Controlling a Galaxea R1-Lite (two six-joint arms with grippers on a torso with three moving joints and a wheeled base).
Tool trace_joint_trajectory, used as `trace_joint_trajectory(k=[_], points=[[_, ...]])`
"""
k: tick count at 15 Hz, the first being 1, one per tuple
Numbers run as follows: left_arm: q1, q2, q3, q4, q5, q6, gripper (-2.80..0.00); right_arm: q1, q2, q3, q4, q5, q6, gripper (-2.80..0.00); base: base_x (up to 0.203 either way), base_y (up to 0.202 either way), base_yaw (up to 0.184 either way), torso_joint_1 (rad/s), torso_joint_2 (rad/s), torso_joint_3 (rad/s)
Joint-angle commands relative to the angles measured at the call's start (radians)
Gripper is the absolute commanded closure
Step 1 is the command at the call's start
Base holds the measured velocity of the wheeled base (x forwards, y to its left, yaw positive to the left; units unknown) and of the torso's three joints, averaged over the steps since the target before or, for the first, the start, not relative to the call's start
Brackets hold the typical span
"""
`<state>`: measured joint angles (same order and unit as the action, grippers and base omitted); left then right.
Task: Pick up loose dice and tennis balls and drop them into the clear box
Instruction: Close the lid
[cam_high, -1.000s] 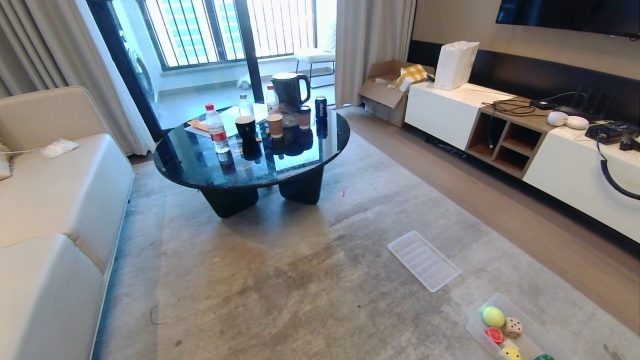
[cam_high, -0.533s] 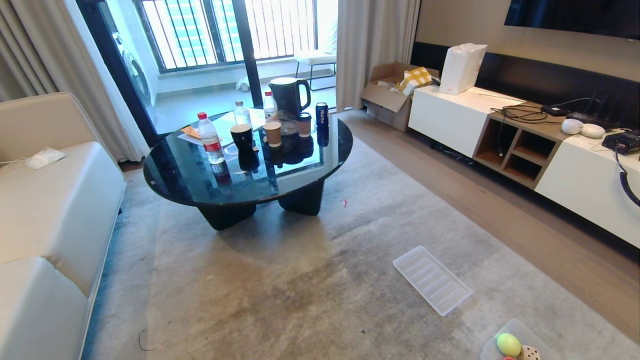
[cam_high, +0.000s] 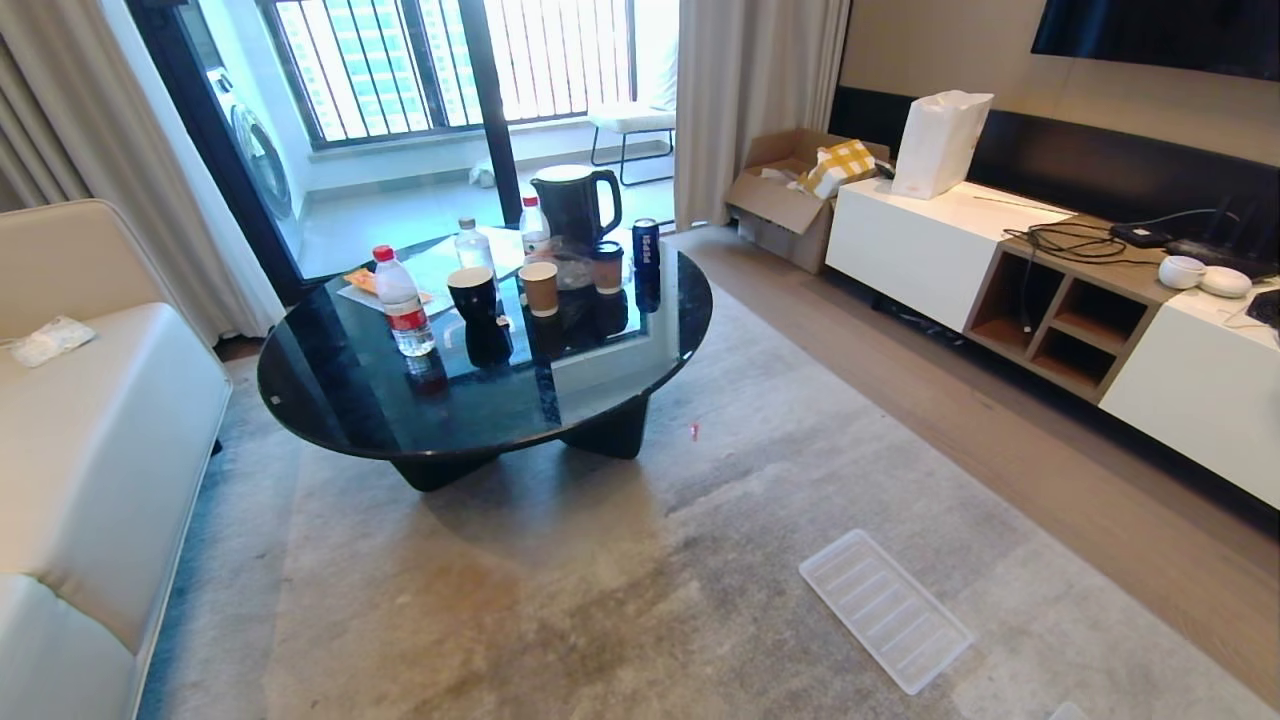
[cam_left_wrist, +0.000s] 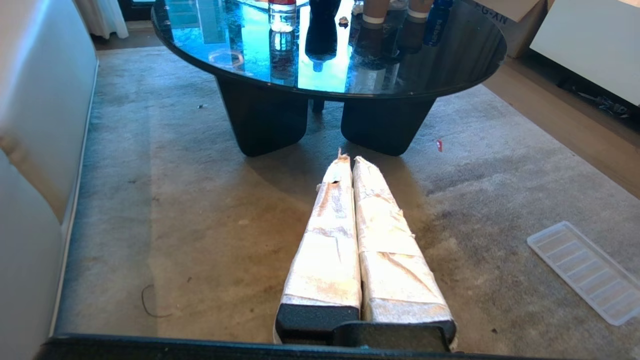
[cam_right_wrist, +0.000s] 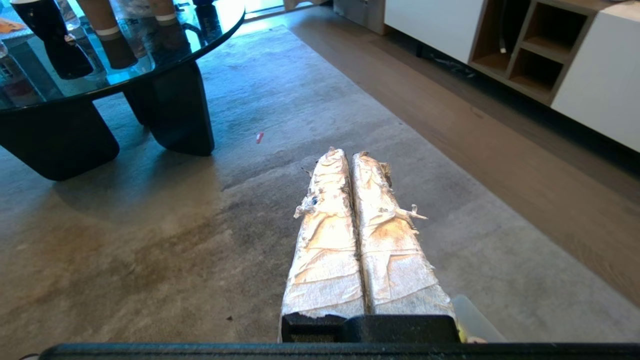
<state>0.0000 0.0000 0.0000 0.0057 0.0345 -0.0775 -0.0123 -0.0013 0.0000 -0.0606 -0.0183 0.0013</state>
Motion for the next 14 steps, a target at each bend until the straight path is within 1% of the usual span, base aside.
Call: trace_joint_trajectory(k=[1,4,10,14], points=[[0.000,0.000,0.000,0.000,-0.002,0.005,0.00,0.000,0.000,0.025,-0.001,0.000,0.000,0.00,0.187,0.000,-0.002,-0.002,0.00,-0.002],[0.000,0.000,0.000,0.000,-0.002,0.005,0.00,0.000,0.000,0.025,-0.001,0.000,0.000,0.00,0.155,0.000,0.000,0.002,0.00,0.003],[0.000,0.000,0.000,-0.001,-0.004,0.007,0.00,0.000,0.000,0.025,-0.001,0.000,0.000,0.00,0.000,0.000,0.000,0.000,0.00,-0.004],[0.000,0.000,0.000,-0.001,-0.004,0.007,0.00,0.000,0.000,0.025,-0.001,0.000,0.000,0.00,0.000,0.000,0.000,0.003,0.00,-0.149]])
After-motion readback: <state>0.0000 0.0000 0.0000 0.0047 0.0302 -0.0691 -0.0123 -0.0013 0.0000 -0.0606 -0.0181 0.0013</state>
